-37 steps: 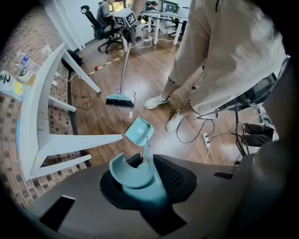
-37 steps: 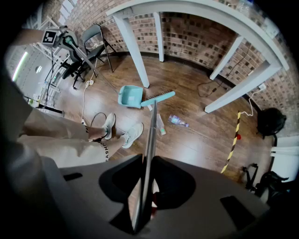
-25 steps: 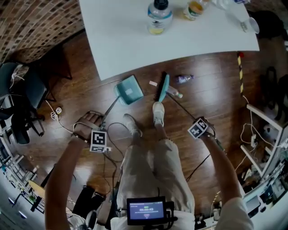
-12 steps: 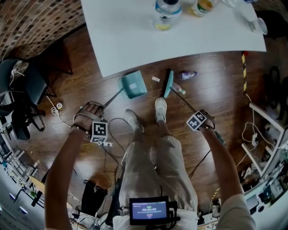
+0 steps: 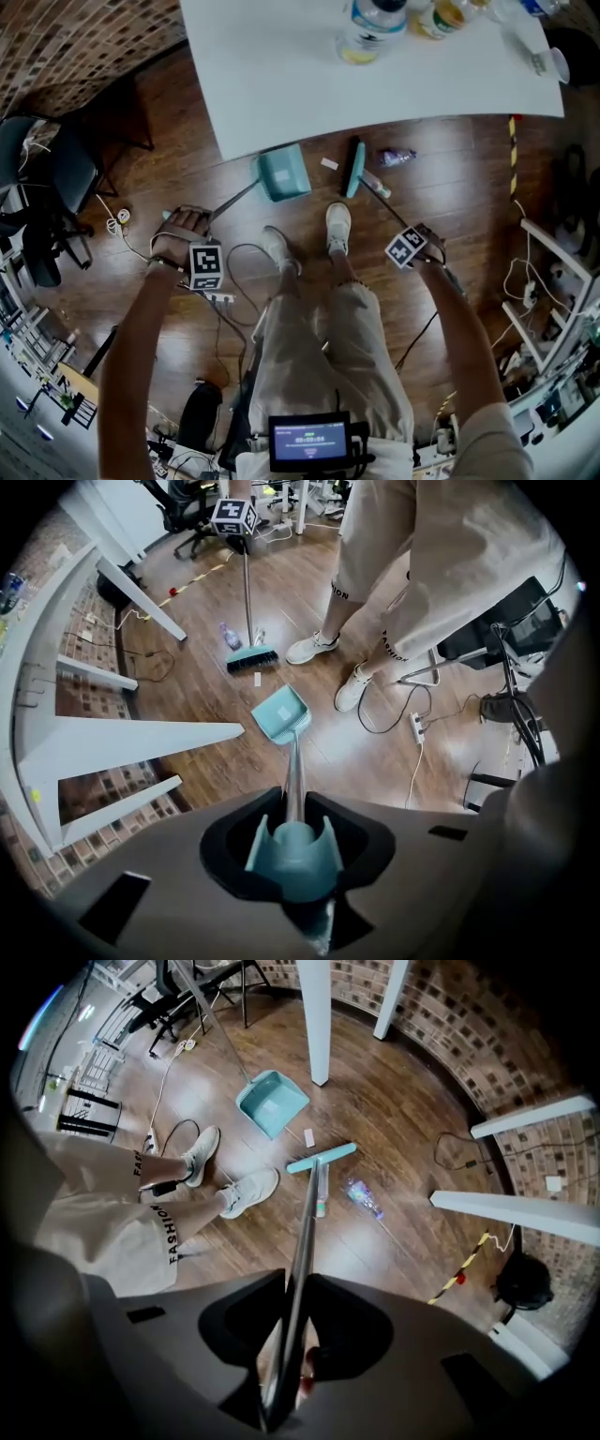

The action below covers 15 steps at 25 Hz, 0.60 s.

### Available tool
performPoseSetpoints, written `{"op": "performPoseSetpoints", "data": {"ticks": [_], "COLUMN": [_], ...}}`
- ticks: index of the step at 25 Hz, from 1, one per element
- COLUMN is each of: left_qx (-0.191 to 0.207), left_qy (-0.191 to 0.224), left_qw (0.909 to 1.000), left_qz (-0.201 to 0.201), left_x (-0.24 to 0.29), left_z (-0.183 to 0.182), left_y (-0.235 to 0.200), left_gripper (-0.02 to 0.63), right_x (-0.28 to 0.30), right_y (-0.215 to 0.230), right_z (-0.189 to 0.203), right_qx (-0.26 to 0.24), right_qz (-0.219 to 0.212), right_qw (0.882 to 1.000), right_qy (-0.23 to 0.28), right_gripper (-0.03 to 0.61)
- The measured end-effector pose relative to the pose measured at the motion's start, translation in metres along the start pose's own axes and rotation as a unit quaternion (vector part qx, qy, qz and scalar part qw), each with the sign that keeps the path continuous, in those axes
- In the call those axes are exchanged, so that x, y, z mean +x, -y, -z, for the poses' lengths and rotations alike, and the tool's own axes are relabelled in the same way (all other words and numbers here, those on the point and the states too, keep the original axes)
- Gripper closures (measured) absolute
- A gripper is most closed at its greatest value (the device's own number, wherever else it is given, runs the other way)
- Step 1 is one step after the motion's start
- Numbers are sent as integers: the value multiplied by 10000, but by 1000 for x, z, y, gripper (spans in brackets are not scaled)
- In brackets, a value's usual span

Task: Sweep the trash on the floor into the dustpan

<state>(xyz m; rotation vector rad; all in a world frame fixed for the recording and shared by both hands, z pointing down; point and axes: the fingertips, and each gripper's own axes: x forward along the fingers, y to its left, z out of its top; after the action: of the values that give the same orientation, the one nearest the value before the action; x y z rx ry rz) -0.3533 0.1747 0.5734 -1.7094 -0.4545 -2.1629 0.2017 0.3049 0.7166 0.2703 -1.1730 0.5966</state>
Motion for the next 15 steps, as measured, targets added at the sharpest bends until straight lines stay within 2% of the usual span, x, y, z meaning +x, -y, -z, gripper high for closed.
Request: {"op": "performPoseSetpoints", "data": {"ticks": [11, 15], "left_qx": [14, 25], "left_qy": [102, 131], "left_qw": [9999, 9999], "left_qz": [-68, -78], "left_x": [0, 1], "left_z": [0, 0], "left_y": [-4, -6], "left_gripper": [541, 537], "right_x": [-12, -15], "right_y": [-19, -35], "right_z": [-60, -77], "right_qx": [-887, -1062], "right_qz": [523, 540], "right_qw": [9947, 9928], "right_qy": [82, 141], "right_gripper": [469, 469]}}
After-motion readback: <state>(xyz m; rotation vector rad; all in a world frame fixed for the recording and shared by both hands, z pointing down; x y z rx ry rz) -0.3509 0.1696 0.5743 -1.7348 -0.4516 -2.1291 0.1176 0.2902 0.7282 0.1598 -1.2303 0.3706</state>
